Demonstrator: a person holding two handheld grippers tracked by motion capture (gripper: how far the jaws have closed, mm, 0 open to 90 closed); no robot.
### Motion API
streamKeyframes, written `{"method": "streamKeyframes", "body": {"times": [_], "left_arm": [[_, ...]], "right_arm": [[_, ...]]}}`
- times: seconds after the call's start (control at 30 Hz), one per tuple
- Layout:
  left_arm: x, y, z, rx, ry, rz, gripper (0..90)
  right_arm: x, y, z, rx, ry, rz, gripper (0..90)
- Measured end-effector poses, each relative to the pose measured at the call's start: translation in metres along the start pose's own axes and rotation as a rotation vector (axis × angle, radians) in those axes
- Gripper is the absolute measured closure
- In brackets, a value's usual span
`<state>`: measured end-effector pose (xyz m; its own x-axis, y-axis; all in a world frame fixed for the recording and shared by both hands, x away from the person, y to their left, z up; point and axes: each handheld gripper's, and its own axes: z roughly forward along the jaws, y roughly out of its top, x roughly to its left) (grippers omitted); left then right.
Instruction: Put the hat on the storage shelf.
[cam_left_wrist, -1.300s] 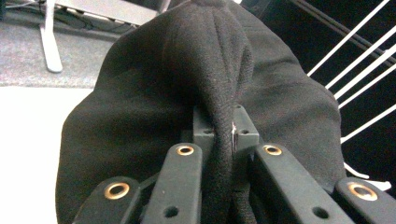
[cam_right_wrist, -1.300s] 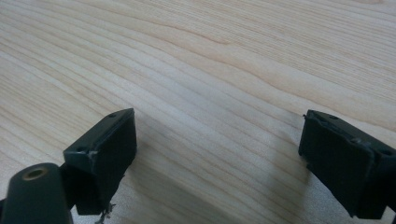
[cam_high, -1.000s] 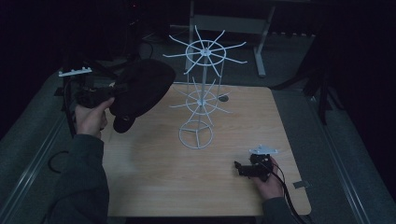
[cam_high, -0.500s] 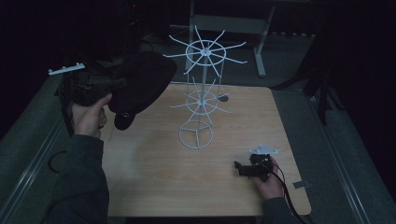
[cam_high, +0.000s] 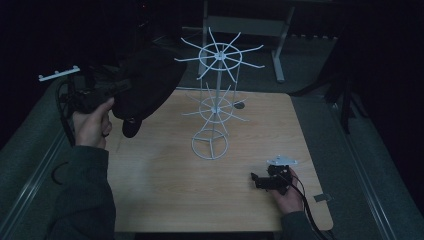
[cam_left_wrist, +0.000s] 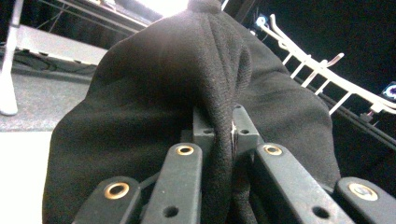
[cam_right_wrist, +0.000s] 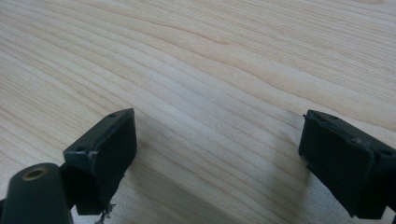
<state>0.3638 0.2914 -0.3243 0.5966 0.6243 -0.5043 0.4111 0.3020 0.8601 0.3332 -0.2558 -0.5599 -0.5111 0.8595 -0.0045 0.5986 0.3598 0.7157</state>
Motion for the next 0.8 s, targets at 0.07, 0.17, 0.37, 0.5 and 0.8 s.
{"method": "streamKeyframes", "body": {"times": [0.07, 0.17, 0.37, 0.5, 0.8], "left_arm": [[-0.0004, 0.0002, -0.0004, -0.003, -0.002, -0.001, 85.6], [-0.0019, 0.0016, -0.0024, -0.014, -0.009, 0.003, 85.6], [-0.0031, 0.0025, -0.0031, -0.020, -0.021, 0.004, 85.6], [-0.0027, 0.0022, -0.0027, -0.020, -0.034, 0.005, 85.6], [-0.0030, 0.0036, -0.0052, -0.042, -0.064, -0.001, 85.6]], "right_arm": [[0.0000, 0.0000, 0.0000, 0.000, 0.000, 0.000, 11.0], [0.0000, 0.0000, 0.0000, 0.000, 0.000, 0.000, 11.0], [0.0000, 0.0000, 0.0000, 0.000, 0.000, 0.000, 11.0], [0.0000, 0.0000, 0.0000, 0.000, 0.000, 0.000, 11.0], [0.0000, 0.0000, 0.0000, 0.000, 0.000, 0.000, 11.0]]}}
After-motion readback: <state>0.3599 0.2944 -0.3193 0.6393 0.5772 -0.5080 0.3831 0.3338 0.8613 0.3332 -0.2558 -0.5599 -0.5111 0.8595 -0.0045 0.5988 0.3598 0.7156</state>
